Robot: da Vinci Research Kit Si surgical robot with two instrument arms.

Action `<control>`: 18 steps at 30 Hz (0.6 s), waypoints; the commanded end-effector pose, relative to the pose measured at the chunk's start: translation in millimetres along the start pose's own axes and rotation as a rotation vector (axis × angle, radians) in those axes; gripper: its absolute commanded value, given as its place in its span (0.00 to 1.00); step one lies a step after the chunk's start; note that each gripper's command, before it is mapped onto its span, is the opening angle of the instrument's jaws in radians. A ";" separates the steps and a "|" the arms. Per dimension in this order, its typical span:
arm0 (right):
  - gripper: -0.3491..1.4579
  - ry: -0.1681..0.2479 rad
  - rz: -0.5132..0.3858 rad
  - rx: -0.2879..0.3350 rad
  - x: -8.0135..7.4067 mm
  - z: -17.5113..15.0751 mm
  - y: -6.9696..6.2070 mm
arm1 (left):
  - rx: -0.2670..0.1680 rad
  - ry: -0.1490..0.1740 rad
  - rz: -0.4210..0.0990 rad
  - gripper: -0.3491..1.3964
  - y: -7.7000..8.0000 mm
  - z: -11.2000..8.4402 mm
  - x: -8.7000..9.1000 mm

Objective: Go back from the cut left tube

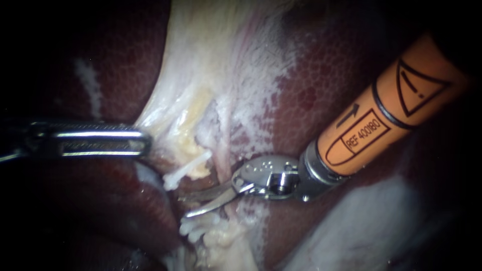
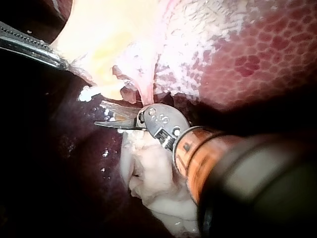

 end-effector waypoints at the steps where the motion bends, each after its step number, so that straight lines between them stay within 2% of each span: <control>1: 0.45 0.002 -0.004 -0.004 0.0 -0.4 -0.1 | 0.000 0.000 0.000 0.00 0.0 0.0 0.0; 9: 0.46 0.011 -0.028 -0.040 -0.1 -5.6 -1.2 | 0.001 0.000 0.000 0.00 0.1 -0.1 0.1; 18: 0.51 0.025 -0.087 -0.134 0.8 -13.7 -2.2 | 0.002 0.000 0.001 0.00 0.5 0.0 0.2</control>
